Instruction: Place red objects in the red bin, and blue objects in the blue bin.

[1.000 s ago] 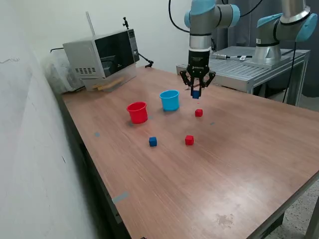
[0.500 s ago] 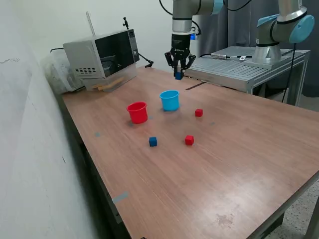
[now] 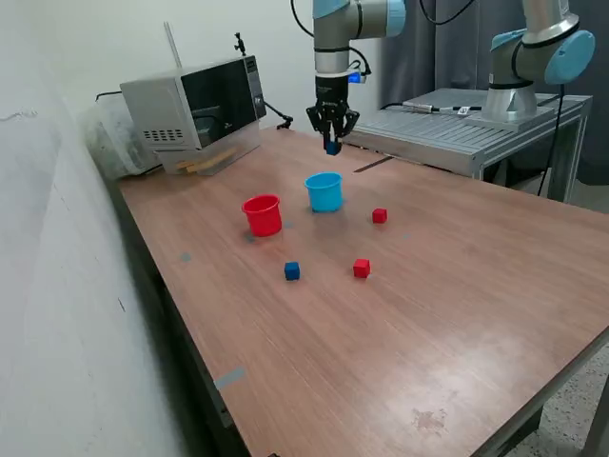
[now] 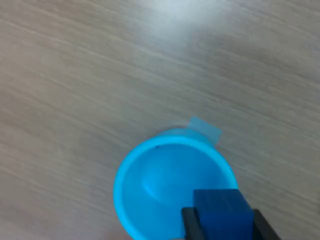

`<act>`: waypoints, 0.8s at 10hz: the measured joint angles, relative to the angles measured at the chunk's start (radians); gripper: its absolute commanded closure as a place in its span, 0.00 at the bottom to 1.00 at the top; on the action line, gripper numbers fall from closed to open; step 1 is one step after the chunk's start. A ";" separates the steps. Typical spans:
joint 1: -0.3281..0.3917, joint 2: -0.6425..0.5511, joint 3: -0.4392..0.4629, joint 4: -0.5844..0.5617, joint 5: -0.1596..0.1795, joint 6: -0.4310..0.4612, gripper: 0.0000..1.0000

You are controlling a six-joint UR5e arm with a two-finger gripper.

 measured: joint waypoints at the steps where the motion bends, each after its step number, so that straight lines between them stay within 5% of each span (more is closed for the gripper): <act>1: -0.004 0.017 -0.007 0.000 0.005 0.000 1.00; 5: -0.010 0.084 -0.057 -0.001 0.018 0.002 1.00; 6: -0.010 0.097 -0.070 -0.001 0.018 0.002 0.00; 8: -0.014 0.112 -0.085 -0.002 0.017 0.005 0.00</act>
